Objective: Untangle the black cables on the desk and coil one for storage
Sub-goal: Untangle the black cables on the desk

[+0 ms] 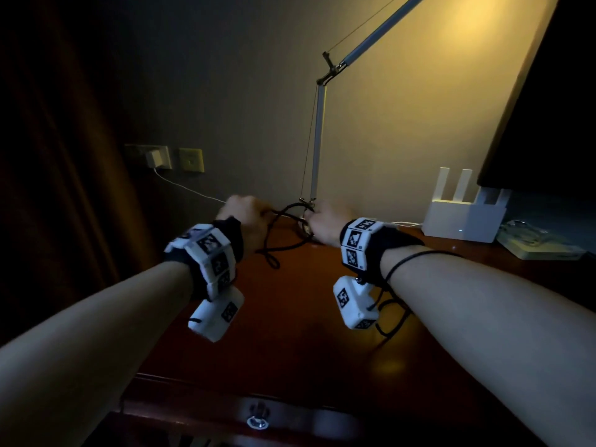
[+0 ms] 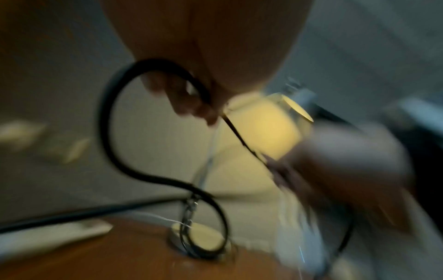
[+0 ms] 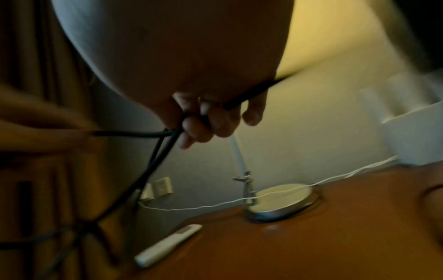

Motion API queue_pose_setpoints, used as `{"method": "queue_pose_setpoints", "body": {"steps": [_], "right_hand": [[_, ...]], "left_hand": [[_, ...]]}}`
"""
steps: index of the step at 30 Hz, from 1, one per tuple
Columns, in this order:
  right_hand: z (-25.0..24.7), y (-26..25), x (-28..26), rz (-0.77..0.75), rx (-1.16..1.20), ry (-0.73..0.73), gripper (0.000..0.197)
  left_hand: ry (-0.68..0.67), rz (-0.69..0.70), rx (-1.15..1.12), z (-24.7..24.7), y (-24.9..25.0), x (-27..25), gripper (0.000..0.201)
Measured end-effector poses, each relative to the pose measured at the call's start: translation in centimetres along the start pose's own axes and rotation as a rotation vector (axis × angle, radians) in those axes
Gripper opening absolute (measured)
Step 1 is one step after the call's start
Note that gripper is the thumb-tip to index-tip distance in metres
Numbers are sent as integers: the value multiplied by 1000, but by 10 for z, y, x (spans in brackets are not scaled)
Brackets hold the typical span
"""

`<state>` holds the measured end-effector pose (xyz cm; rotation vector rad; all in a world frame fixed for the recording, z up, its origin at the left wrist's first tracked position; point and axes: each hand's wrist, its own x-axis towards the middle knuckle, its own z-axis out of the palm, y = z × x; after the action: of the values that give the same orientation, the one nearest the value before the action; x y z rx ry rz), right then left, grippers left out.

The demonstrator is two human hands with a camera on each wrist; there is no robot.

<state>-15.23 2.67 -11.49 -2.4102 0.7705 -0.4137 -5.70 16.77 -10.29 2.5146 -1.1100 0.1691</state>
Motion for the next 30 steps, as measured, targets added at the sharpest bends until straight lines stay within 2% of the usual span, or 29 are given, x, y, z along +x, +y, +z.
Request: {"method": "queue_pose_setpoints", "body": {"steps": [2, 3, 5, 7, 10, 11, 13, 15, 18, 20, 24, 26, 28, 30], "right_hand": [[-10, 10, -6, 77, -124, 12, 30], [-14, 15, -8, 103, -166, 39, 29], [-17, 15, -10, 103, -205, 57, 31], [-10, 11, -6, 46, -253, 39, 36], [1, 4, -3, -40, -222, 25, 40], [5, 1, -2, -75, -227, 22, 39], [8, -5, -2, -103, -243, 13, 31], [10, -7, -2, -115, -264, 19, 31], [8, 3, -1, -116, -237, 35, 42], [5, 14, -1, -89, -240, 16, 47], [-9, 48, -2, 32, -284, -38, 51], [-11, 56, -5, 51, -291, -25, 50], [-6, 47, -7, -3, -322, 1, 48], [1, 32, -5, -76, -342, 0, 47]], "left_hand": [[114, -242, -48, -12, -27, 2, 23], [122, -337, -7, -17, -37, 1, 23], [115, -413, 54, -16, -44, 0, 24], [124, -350, 121, -11, -34, -3, 22], [16, -82, 227, -1, -5, -6, 46], [-50, 35, 231, 1, 7, -8, 44], [-119, 207, 198, 7, 26, -11, 28], [-133, 252, 165, 9, 34, -13, 20], [-130, 156, 136, 7, 19, -3, 19], [-89, 4, 104, -2, -3, 5, 19], [107, -371, 142, -37, -56, -1, 26], [93, -475, 218, -42, -68, -5, 30], [20, -429, 281, -34, -60, -7, 37], [-48, -241, 278, -17, -41, -4, 54]]}}
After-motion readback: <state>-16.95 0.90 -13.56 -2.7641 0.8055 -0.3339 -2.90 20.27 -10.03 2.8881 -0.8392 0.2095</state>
